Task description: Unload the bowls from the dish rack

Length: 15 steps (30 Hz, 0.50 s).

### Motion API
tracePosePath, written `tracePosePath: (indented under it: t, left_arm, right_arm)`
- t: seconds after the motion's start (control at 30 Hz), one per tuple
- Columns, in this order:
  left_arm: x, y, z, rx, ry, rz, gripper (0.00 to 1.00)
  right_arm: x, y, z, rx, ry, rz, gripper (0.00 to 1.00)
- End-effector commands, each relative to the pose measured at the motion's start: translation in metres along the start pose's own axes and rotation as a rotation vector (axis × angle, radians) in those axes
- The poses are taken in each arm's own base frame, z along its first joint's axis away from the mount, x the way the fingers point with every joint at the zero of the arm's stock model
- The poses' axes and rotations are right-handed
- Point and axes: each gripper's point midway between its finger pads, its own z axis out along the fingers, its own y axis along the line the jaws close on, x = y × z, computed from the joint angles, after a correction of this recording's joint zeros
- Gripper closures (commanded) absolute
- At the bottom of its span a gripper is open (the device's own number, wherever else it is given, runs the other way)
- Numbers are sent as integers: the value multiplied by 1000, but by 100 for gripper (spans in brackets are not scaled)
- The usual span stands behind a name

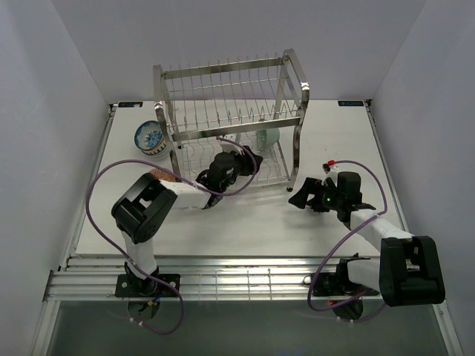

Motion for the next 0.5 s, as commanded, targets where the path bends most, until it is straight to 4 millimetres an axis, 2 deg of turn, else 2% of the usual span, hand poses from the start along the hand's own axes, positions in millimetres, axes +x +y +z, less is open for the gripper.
tracePosePath:
  t: [0.0, 0.07, 0.1, 0.17, 0.23, 0.27, 0.33, 0.4, 0.47]
  left_arm:
    - [-51, -35, 13, 120, -123, -47, 39]
    - [-49, -32, 22, 135, -115, -39, 39]
    - [-56, -37, 28, 150, -129, -39, 39]
    - [-50, -31, 38, 153, -113, -35, 39]
    - [-57, -32, 47, 164, -132, -37, 39]
    - [-49, -27, 53, 157, -118, -32, 39]
    - [-54, -24, 63, 149, -134, -22, 39]
    - [-45, -16, 72, 129, -121, -23, 39]
    - [-50, -12, 79, 114, -133, -23, 38]
  right_arm:
    - [-11, 7, 2, -34, -23, -28, 5]
    - [-10, 6, 3, -31, -21, -27, 5]
    - [-10, 5, 3, -29, -20, -26, 5]
    - [-9, 5, 3, -31, -19, -23, 5]
    - [-9, 5, 4, -31, -16, -23, 5]
    - [-9, 6, 3, -33, -18, -25, 5]
    - [-9, 6, 3, -35, -18, -26, 5]
    - [-9, 7, 3, -37, -19, -27, 5]
    - [-10, 7, 2, -36, -21, -27, 5]
